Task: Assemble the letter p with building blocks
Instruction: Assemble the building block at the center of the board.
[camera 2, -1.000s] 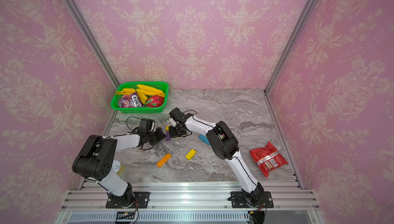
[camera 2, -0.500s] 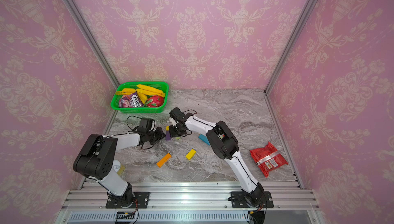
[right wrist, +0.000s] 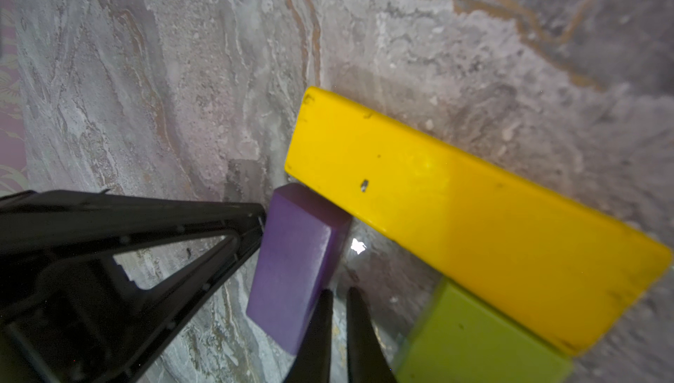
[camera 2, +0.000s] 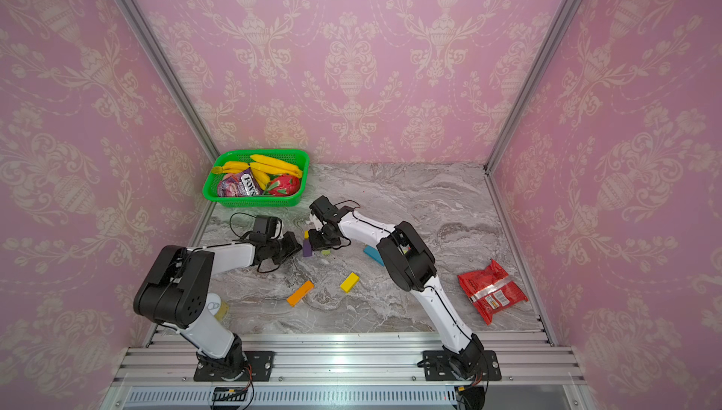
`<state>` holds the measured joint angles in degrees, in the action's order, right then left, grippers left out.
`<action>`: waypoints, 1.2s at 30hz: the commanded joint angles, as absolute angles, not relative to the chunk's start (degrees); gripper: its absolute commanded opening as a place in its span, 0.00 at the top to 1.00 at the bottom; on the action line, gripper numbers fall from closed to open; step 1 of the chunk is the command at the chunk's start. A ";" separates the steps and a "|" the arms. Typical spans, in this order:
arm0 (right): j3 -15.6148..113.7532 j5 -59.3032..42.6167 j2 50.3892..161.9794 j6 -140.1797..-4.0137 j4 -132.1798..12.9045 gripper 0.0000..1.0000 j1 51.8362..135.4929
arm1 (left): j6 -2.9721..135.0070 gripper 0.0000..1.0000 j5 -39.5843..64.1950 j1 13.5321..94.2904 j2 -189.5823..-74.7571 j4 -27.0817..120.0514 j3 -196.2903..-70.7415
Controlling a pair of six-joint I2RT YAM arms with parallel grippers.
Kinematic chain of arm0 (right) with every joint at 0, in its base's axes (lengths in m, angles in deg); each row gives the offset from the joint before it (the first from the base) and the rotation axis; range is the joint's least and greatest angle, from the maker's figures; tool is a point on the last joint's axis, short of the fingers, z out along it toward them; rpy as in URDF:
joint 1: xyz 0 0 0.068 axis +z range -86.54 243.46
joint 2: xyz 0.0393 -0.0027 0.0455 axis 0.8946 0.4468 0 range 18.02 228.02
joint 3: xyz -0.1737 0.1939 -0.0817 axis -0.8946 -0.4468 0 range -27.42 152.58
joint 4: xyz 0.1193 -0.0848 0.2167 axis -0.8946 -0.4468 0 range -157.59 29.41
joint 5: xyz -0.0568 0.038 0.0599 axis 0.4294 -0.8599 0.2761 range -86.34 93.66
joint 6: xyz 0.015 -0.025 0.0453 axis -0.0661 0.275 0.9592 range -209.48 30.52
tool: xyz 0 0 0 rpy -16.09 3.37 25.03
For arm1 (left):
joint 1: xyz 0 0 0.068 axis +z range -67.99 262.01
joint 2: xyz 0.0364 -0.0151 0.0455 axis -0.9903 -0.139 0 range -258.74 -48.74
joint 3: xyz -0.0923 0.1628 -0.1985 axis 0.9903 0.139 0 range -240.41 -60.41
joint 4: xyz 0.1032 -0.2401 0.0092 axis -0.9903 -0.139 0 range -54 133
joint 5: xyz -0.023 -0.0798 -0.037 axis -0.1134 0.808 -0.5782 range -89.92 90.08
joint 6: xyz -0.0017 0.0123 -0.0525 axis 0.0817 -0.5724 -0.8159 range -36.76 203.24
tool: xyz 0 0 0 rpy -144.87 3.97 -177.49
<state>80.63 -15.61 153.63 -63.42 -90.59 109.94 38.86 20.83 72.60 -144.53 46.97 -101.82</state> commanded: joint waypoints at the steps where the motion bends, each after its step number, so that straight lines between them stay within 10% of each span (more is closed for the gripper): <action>1: 81.99 -15.73 155.66 -62.76 -92.03 0.87 109.78 | 40.56 1.00 19.76 73.48 -147.00 42.39 -101.96; 36: 83.36 -15.81 156.88 -62.46 -92.31 0.86 109.13 | 40.96 1.00 21.56 73.40 -147.18 43.22 -101.96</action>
<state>81.94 -16.00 154.40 -63.40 -91.31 109.55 39.03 23.50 73.23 -146.67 49.48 -102.72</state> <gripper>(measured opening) 0.138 0.047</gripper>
